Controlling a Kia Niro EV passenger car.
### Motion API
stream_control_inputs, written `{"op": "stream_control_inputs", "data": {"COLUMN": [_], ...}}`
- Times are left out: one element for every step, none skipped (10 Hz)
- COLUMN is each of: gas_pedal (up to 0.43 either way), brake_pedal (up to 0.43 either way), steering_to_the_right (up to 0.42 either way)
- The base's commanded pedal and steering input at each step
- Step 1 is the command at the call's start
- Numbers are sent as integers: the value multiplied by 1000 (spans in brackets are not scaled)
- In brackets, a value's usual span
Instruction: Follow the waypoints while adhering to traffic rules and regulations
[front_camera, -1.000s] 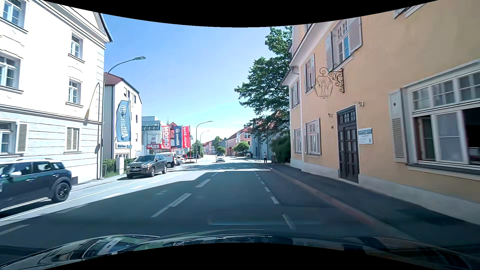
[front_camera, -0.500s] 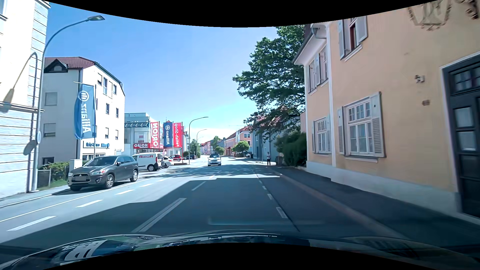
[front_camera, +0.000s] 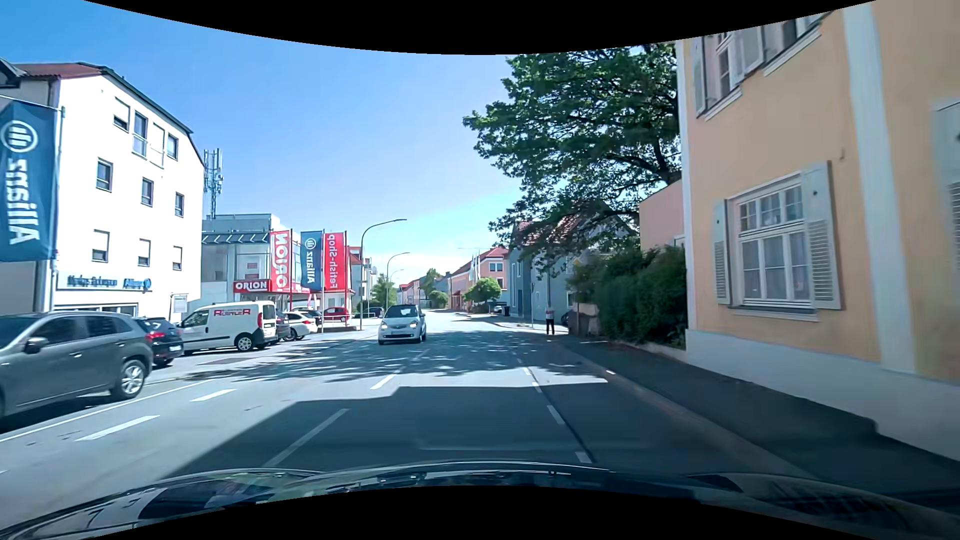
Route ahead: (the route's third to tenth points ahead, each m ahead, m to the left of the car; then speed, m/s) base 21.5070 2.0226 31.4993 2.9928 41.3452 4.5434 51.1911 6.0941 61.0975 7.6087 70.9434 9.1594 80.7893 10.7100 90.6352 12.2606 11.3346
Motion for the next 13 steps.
{"op": "stream_control_inputs", "data": {"gas_pedal": [130, 118, 118, 110, 110, 110, 110, 110, 98, 98, 98, 98, 98], "brake_pedal": [0, 0, 0, 0, 0, 0, 0, 0, 0, 0, 0, 0, 0], "steering_to_the_right": [-3, -4, -7, -9, -13, -13, -13, -13, -13, -13, -13, -13, -13]}}
